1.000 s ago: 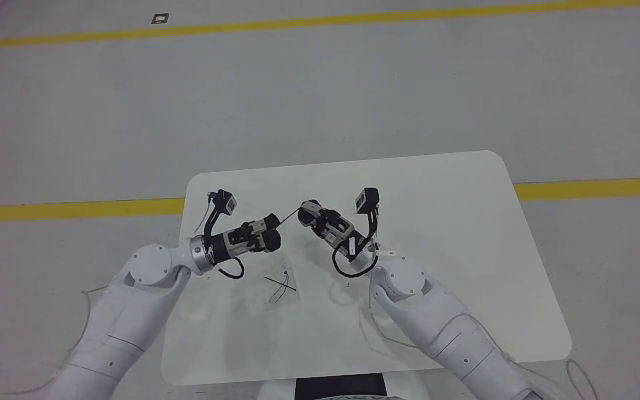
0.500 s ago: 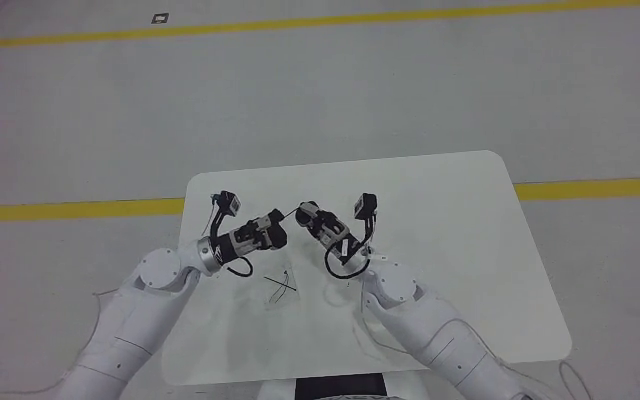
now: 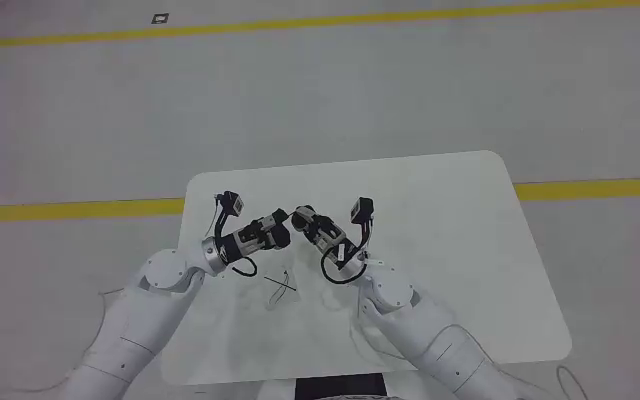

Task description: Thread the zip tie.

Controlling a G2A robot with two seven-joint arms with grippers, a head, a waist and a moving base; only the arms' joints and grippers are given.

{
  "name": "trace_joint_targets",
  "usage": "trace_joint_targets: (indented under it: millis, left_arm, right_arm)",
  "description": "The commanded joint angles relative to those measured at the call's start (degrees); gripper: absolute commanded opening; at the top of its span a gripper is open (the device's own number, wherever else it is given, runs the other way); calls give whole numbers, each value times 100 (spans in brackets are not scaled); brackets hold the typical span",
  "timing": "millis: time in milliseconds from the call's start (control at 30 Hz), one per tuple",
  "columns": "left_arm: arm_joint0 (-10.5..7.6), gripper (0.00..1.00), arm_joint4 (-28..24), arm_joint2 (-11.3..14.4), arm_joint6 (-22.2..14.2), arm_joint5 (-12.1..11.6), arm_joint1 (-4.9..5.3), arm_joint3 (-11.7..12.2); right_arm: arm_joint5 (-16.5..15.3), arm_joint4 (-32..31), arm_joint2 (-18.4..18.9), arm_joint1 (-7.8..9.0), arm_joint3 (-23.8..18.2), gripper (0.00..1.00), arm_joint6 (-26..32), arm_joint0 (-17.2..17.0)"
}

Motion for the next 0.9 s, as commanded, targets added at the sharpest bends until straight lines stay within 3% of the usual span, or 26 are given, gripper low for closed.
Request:
trace_joint_targets:
  millis: [0, 300, 467, 600, 867]
  left_arm:
    - [0, 100, -1, 0, 1, 1, 0, 0]
    - [51, 100, 40, -45, 186, 2, -10, -75]
    - [87, 67, 51, -99, 201, 8, -6, -84]
    - [105, 50, 46, -118, 196, 1, -9, -102]
    - [123, 42, 60, -149, 197, 1, -23, -122]
  right_arm:
    - [1, 1, 0, 0, 0, 1, 1, 0]
    - [222, -527, -2, -24, -54, 0, -245, -63]
    - [323, -843, 43, -32, -96, 0, -383, -90]
    - [434, -989, 79, -34, -136, 0, -398, -127]
    - [586, -1170, 141, -53, -161, 0, -479, -185]
